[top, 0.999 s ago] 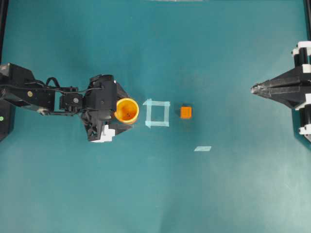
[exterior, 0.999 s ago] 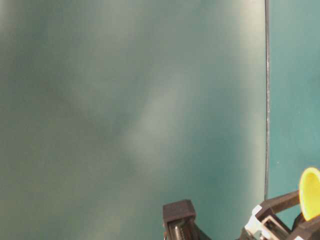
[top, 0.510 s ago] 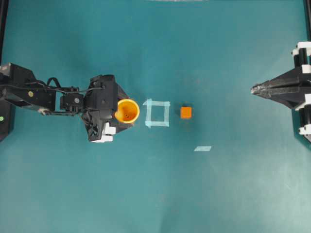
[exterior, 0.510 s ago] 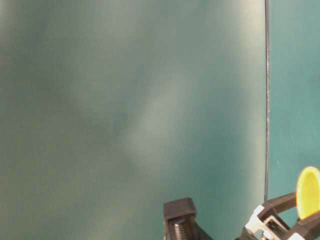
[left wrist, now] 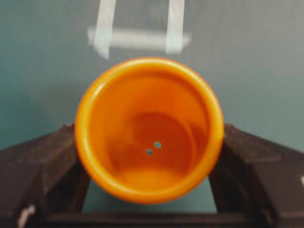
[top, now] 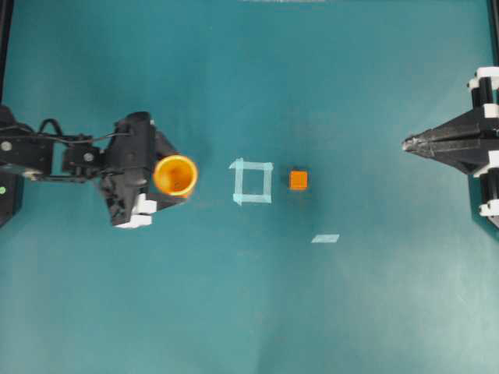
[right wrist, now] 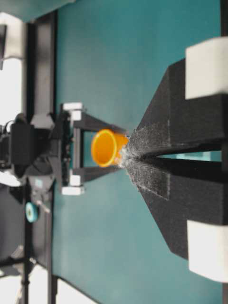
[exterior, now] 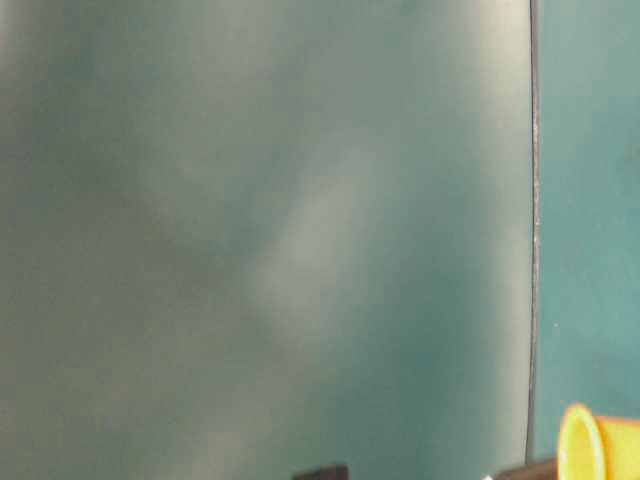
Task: Move the cup to the left with left arm.
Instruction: 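Drag the held orange cup leftward toward the table's left edge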
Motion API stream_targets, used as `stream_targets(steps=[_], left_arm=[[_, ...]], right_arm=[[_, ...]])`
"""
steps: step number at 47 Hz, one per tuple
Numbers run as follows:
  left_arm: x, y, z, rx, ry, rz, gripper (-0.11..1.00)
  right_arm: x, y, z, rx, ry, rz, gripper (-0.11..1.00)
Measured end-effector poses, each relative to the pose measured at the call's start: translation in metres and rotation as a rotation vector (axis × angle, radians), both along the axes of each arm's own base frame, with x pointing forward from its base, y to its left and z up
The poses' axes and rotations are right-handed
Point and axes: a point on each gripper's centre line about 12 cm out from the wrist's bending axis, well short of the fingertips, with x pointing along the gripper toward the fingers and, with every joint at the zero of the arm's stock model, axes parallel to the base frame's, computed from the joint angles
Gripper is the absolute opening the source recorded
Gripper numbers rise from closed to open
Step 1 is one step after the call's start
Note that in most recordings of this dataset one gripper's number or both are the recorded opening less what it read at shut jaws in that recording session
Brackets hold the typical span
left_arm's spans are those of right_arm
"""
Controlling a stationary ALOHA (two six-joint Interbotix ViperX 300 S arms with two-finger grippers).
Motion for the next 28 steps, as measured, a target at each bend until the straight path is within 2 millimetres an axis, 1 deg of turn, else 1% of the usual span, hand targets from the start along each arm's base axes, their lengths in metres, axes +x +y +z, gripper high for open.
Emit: stream_targets(steps=[17,28], left_arm=[[-0.046,-0.001,-0.003,-0.001,0.020,0.000,0.69],[-0.075,-0.003,0.003,0.000,-0.014,-0.001,0.69]], right_arm=[[0.000,0.000,-0.001,0.003,0.005,0.000,0.00],[0.000,0.000,-0.001,0.009,0.006,-0.001,0.00]])
